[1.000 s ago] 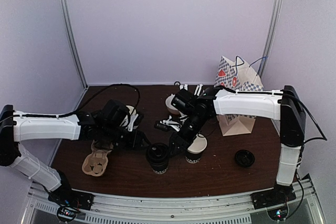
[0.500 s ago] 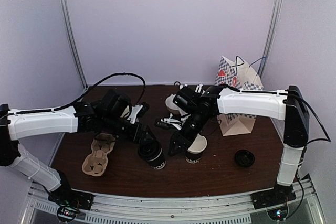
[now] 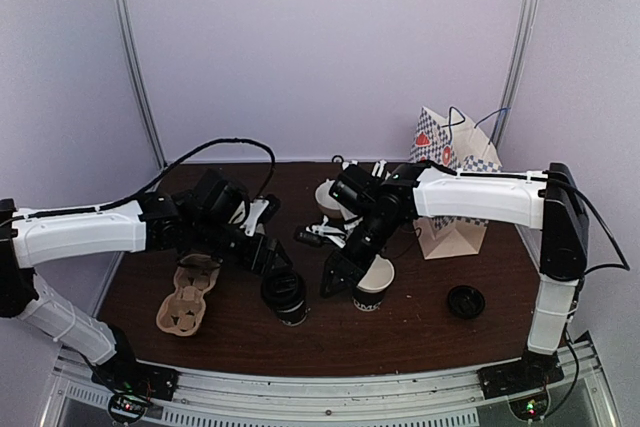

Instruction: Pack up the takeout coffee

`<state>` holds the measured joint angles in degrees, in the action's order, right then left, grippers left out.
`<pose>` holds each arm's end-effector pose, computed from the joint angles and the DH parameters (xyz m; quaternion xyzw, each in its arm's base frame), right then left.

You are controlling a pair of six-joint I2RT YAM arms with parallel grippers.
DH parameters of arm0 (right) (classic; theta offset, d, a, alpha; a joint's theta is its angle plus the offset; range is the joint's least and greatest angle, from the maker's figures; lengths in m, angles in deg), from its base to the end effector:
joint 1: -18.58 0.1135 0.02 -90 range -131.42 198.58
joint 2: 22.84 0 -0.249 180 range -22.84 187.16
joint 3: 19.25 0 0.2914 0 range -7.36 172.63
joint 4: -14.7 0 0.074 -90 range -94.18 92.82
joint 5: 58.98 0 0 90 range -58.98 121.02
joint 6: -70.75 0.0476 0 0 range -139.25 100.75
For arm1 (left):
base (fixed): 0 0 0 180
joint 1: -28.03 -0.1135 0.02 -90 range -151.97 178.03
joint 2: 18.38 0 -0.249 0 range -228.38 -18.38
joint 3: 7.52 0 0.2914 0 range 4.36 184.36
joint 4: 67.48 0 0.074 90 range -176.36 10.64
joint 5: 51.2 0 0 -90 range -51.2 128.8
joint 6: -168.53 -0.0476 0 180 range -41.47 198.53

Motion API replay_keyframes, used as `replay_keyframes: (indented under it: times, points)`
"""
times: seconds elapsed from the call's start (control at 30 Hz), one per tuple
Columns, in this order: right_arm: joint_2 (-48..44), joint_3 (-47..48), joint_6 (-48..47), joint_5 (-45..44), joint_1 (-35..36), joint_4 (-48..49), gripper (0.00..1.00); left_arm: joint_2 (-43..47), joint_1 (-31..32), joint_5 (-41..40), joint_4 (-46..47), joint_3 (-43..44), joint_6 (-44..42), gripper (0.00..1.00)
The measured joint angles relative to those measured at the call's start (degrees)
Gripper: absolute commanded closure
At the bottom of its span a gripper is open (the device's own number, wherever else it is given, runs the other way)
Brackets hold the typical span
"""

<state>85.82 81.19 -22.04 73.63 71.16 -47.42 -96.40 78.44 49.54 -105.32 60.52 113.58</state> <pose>0.2325 0.3569 0.2051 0.4814 -0.7841 -0.3917 0.0064 0.2075 -0.2649 0.2171 0.1575 0.9161 -0.3072 0.2039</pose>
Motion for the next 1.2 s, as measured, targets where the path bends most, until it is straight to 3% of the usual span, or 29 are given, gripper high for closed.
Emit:
replay_keyframes:
  times: [0.3,0.77,1.0,1.2]
  points:
    - [2.16,1.88,-0.44,0.04,-0.02,-0.13,0.66,-1.7,1.62,0.66,2.1,-1.75,0.83,0.4]
    - [2.43,1.95,-0.61,0.24,-0.02,-0.28,0.65,-2.89,1.73,-2.23,5.01,-2.03,0.96,0.38]
    - [2.43,1.95,-0.59,0.48,-0.22,-0.39,0.6,-5.62,1.73,-3.32,3.58,2.45,-0.35,0.35]
    - [2.43,1.95,0.44,1.51,-0.22,-0.33,0.58,-2.78,1.73,-5.2,0.48,3.26,-0.87,0.35]
